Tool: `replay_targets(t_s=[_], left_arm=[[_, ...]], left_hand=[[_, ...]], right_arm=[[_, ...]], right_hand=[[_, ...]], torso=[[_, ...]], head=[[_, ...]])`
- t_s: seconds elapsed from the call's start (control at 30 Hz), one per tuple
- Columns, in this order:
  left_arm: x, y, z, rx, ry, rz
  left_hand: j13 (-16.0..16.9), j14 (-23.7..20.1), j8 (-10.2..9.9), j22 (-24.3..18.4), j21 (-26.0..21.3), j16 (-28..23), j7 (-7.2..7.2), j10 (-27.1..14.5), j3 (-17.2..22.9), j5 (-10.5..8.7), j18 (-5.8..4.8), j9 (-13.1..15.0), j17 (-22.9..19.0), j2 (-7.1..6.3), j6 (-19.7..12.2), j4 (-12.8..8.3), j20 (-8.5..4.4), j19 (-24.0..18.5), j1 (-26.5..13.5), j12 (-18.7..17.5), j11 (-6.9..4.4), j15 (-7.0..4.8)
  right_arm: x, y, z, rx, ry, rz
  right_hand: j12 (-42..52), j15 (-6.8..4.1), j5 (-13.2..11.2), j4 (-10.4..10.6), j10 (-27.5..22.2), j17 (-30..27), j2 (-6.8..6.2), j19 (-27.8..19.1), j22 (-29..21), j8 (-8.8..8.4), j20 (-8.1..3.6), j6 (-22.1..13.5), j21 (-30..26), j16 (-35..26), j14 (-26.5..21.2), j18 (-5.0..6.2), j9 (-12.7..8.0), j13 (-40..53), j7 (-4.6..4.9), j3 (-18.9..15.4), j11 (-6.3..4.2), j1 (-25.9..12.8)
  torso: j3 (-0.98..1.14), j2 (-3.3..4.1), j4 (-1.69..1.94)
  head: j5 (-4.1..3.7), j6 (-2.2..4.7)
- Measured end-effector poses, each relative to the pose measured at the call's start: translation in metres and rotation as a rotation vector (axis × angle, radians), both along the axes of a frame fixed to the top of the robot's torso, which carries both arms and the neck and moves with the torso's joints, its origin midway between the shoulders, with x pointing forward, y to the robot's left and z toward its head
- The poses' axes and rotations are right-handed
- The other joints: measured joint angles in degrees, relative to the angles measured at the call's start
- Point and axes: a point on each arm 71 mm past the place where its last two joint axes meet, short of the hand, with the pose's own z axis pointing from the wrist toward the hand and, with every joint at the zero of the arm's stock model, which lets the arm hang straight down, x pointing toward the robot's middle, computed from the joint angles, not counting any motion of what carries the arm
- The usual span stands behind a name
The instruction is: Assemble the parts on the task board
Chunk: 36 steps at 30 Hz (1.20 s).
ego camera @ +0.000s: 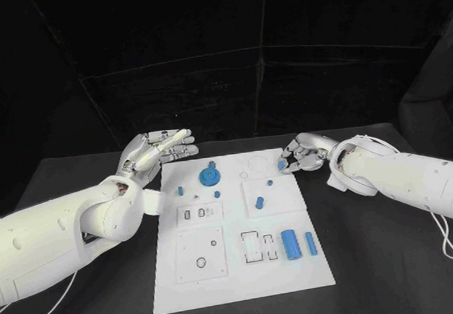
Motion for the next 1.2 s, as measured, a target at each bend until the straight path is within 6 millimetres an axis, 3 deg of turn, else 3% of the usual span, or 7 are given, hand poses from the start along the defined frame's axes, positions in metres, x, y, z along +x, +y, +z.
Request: replay_targets(t_s=[0.83,1.2], left_arm=[[0.0,0.0001,-0.0003,0.0,0.004,-0.003],[0.0001,0.0005,-0.0003,0.001,0.004,-0.002]], left_hand=[[0.0,0.0,-0.26,0.01,0.0,0.0,0.0,0.0,0.0,0.0,0.0,0.0,0.01,0.0,0.0,0.0,0.0,0.0,0.0,0.0,0.0,0.0],[0.0,0.0,-0.24,0.02,0.0,0.0,0.0,0.0,0.0,0.0,0.0,0.0,0.01,0.0,0.0,0.0,0.0,0.0,0.0,0.0,0.0,0.0]], right_arm=[[0.0009,0.0035,-0.0006,0.0,0.002,-0.001],[0.0008,0.0048,-0.0008,0.0,0.004,0.002]], right_hand=[[-1.04,0.24,0.0,-0.65,-0.72,0.0,-0.59,-0.22,0.04,-0.67,0.22,-2.85,0.0,0.0,0.22,0.0,-0.05,-1.96,0.83,0.64,0.72,-0.58],[-0.63,0.24,0.0,-0.94,-0.72,0.0,-0.12,-0.22,0.03,0.21,0.22,-0.84,0.0,0.0,0.22,0.0,0.32,-2.04,0.13,1.31,0.72,-1.05]], torso=[[0.03,0.0,-0.04],[0.03,0.0,-0.05]], head=[[-0.03,-0.16],[-0.08,-0.24]])
